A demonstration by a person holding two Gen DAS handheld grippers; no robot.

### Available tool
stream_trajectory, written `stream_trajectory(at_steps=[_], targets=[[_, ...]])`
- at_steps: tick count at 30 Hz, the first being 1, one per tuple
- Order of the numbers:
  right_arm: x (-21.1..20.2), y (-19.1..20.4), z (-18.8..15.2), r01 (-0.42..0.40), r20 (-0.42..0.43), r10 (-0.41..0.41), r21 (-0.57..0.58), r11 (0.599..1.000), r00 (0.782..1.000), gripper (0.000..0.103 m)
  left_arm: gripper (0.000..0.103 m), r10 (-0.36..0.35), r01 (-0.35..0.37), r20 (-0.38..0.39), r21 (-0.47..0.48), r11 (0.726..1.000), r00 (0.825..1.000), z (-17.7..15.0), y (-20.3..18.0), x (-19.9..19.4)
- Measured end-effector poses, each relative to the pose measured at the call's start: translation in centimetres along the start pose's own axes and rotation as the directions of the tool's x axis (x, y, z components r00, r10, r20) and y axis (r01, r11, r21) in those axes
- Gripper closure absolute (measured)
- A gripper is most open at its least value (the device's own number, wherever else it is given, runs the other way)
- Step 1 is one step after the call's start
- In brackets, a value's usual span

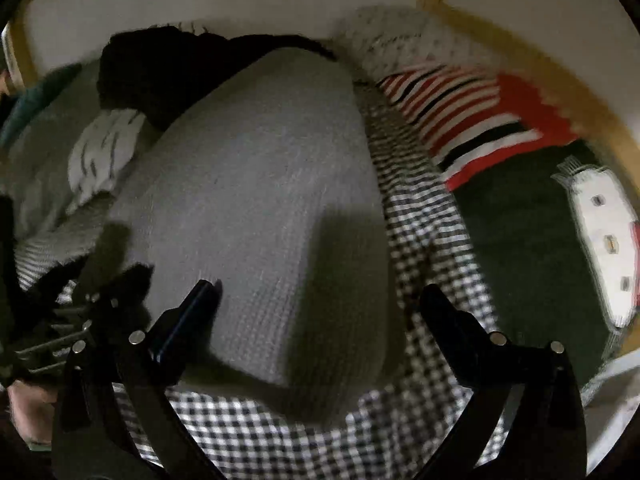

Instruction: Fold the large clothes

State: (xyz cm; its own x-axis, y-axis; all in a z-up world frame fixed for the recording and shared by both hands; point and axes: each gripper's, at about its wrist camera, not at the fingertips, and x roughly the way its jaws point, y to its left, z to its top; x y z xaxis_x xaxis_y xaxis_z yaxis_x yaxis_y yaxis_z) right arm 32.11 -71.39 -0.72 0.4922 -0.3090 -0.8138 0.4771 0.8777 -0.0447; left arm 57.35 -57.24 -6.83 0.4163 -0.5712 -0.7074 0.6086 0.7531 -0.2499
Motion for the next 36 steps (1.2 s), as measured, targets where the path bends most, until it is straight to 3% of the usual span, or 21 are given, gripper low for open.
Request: stream_trajectory(at_steps=[2,7,9,18,23,27,32,36], targets=[[1.1,0.5,-0.3,0.035,-0.001,-0.035,-0.018,0.999,0.999,0.003,0.004,0.025,-0.025,0.006,0.022,0.999,1.0,-0.6,-0.4,0.8],[3.6,-0.5,-0.3,-0.057,-0.016,0.057,0.034,0.998,0.998,0.003,0.004,0.042,-0.043,0.021,0.045,0.998,0.999,-0.5,-0.7,1.3],[4.0,-0.8,-0.3,-0.075,-0.014,0.075,0.034,0.997,0.997,0.003,0.004,0.049,-0.05,0.022,0.058,0.997,0.999,-0.5,-2.2,1.9],[5.0,-1.4,-0.7,-0.143,0.001,0.143,0.086,0.986,0.99,0.003,0.004,0.046,-0.047,0.02,0.026,0.999,0.999,-0.2,-2.5,1.1],[-1.7,-1.3,-2.9,-0.076,0.088,0.062,0.154,0.985,0.994,0.003,0.004,0.056,-0.056,0.017,0.003,0.998,0.998,-0.7,-2.3,-2.7],[-7.7,1.2,-6.5,0.018,0.118,-0.031,0.116,0.993,0.993,0.003,0.004,0.113,-0.115,0.037,0.05,0.992,0.993,-2.9,-2.9,-8.0],[-14.0,4.2,-12.8,0.01,0.151,-0.028,0.118,0.993,0.988,0.003,0.004,0.233,-0.242,0.077,0.131,0.961,0.969,-8.5,-3.8,-15.5],[-17.8,6.4,-16.8,0.022,0.176,-0.036,0.083,0.996,0.984,0.003,0.004,0.236,-0.246,0.077,0.152,0.957,0.969,-12.2,-3.9,-19.7]])
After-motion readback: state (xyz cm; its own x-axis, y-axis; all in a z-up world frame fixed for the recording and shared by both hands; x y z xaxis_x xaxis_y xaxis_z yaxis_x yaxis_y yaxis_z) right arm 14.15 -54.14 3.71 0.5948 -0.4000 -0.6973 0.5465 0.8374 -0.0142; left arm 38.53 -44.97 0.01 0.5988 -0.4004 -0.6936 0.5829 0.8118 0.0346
